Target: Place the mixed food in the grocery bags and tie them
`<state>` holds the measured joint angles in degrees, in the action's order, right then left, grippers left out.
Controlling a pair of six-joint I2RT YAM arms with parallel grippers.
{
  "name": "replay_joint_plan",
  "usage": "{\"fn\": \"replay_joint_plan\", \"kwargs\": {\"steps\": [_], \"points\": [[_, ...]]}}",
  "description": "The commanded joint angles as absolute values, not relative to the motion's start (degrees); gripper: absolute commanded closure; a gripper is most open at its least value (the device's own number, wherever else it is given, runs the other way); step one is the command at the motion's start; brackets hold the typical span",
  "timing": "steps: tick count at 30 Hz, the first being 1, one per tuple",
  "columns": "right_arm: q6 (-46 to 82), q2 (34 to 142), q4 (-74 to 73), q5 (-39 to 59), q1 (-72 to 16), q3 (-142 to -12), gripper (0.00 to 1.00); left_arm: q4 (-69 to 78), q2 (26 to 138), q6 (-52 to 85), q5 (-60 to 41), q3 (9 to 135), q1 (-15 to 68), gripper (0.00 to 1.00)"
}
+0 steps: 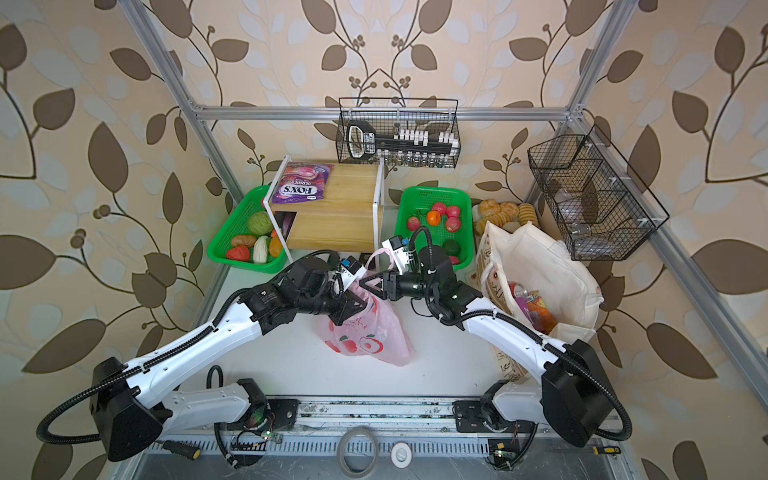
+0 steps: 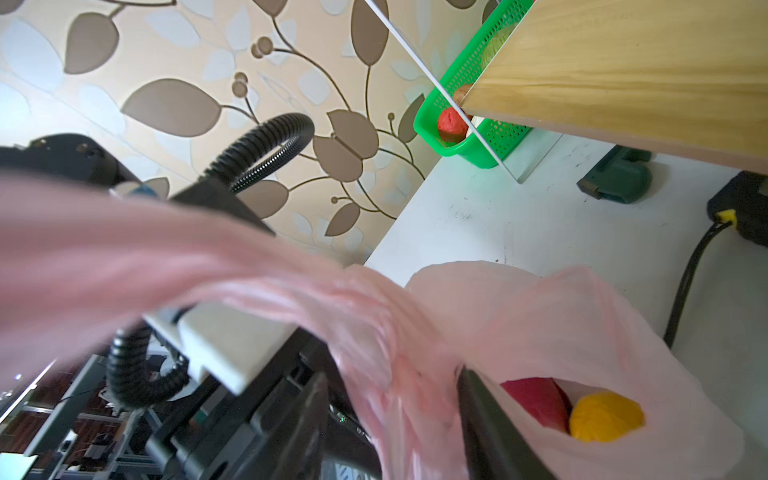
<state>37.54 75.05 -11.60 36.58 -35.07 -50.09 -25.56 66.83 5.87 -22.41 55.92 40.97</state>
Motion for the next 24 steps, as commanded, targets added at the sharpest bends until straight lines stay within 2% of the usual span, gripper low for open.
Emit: {"fn": "replay_joint_plan", "kwargs": {"steps": [1,7,11,15,17,22,24], "points": [[35.9,75.9,-10.4,35.8,-35.6,-52.4,0.6,-26.5,66.2,2.9,-23.8,56.3,41.6,0.89],[34.8,75.7,-9.1,33.8,-35.6,-52.2,0.85,-27.5,65.4,1.8,-22.9,56.5,41.6,0.86],[34.0,75.2,-9.1,33.5,-35.8,-51.9,0.92,-27.6,64.7,1.7,-22.8,56.7,41.6,0.81],[32.1,74.4,-9.1,33.3,-36.5,-51.7,0.95,-27.7,63.9,2.1,-24.0,57.0,41.6,0.72],[31.9,74.2,-9.4,33.1,-36.6,-51.6,0.94,-27.8,63.5,2.2,-23.9,57.1,41.6,0.72],[33.1,74.0,-10.3,35.7,-36.3,-51.6,0.73,-28.6,63.2,2.1,-20.5,56.7,41.6,0.87],[33.4,73.9,-10.6,36.5,-36.4,-51.6,0.66,-28.8,63.6,2.2,-20.8,56.8,41.6,0.88]]}}
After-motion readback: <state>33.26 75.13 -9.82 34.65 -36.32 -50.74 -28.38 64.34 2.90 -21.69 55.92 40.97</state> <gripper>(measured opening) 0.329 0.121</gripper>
